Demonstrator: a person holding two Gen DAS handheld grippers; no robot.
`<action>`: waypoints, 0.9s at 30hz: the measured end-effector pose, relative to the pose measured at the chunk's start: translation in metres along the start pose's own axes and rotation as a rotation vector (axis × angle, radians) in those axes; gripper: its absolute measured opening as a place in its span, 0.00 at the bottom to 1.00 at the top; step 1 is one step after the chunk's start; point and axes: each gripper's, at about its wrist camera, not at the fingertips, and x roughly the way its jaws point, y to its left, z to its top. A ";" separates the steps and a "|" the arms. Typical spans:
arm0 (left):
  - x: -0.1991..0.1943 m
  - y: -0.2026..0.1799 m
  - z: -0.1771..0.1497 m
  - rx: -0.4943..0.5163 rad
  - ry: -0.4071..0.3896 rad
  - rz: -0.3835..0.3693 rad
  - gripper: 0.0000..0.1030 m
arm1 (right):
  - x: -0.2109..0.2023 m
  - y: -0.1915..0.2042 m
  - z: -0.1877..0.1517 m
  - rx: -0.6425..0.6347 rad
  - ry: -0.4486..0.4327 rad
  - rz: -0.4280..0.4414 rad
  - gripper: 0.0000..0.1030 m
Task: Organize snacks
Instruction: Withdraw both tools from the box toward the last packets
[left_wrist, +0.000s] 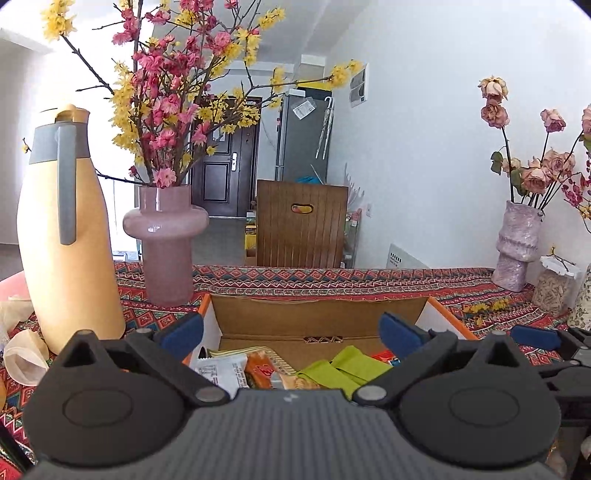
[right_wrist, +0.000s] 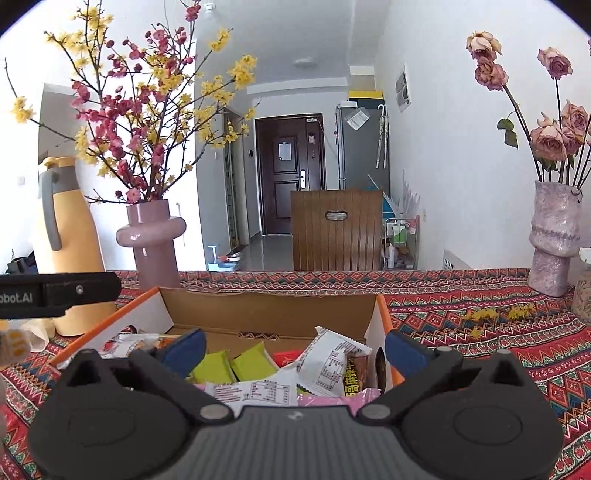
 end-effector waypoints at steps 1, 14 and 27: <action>-0.001 -0.001 0.001 0.002 -0.003 0.001 1.00 | -0.001 0.000 0.000 0.000 0.000 0.000 1.00; -0.036 -0.001 0.009 0.038 -0.016 0.051 1.00 | -0.019 0.008 0.006 -0.033 -0.010 0.023 1.00; -0.061 0.036 -0.027 0.062 0.101 0.089 1.00 | -0.043 0.025 -0.019 -0.082 0.099 0.058 1.00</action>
